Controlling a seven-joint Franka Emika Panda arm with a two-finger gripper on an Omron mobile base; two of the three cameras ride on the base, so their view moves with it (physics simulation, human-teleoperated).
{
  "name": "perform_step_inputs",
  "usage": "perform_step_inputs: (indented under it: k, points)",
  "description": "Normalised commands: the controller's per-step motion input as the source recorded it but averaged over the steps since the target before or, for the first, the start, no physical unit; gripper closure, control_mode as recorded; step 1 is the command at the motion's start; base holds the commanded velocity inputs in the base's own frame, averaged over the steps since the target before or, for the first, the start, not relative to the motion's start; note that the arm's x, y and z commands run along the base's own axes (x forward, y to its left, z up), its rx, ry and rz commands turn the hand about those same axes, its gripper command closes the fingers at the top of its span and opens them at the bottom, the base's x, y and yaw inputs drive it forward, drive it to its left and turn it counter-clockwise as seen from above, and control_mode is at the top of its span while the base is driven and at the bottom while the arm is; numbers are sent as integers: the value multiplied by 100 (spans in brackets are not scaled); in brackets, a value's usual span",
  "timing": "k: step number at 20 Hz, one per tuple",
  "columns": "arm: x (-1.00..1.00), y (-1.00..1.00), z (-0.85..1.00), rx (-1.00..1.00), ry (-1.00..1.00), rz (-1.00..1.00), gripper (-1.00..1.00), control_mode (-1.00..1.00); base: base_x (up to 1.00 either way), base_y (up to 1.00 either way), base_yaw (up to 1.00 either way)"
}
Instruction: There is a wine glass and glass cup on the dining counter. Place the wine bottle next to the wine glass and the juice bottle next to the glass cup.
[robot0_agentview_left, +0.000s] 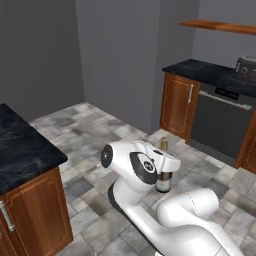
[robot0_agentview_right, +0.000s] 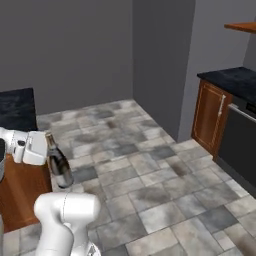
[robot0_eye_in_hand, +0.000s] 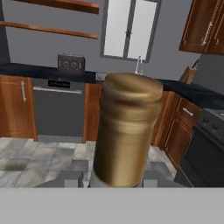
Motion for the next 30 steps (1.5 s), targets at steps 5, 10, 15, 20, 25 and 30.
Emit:
perform_step_inputs:
  k: [5,10,15,20,25,30]
  points:
    - [0,0,0,0,0,0,100,100,75,0,-9]
    - [0,0,0,0,0,0,100,100,89,0,-6]
    - [0,0,0,0,0,0,100,100,94,0,0]
    - [0,0,0,0,0,0,100,100,94,1,0]
    - [0,0,0,0,0,0,100,100,94,7,4]
    - [0,0,0,0,0,0,100,100,94,9,16]
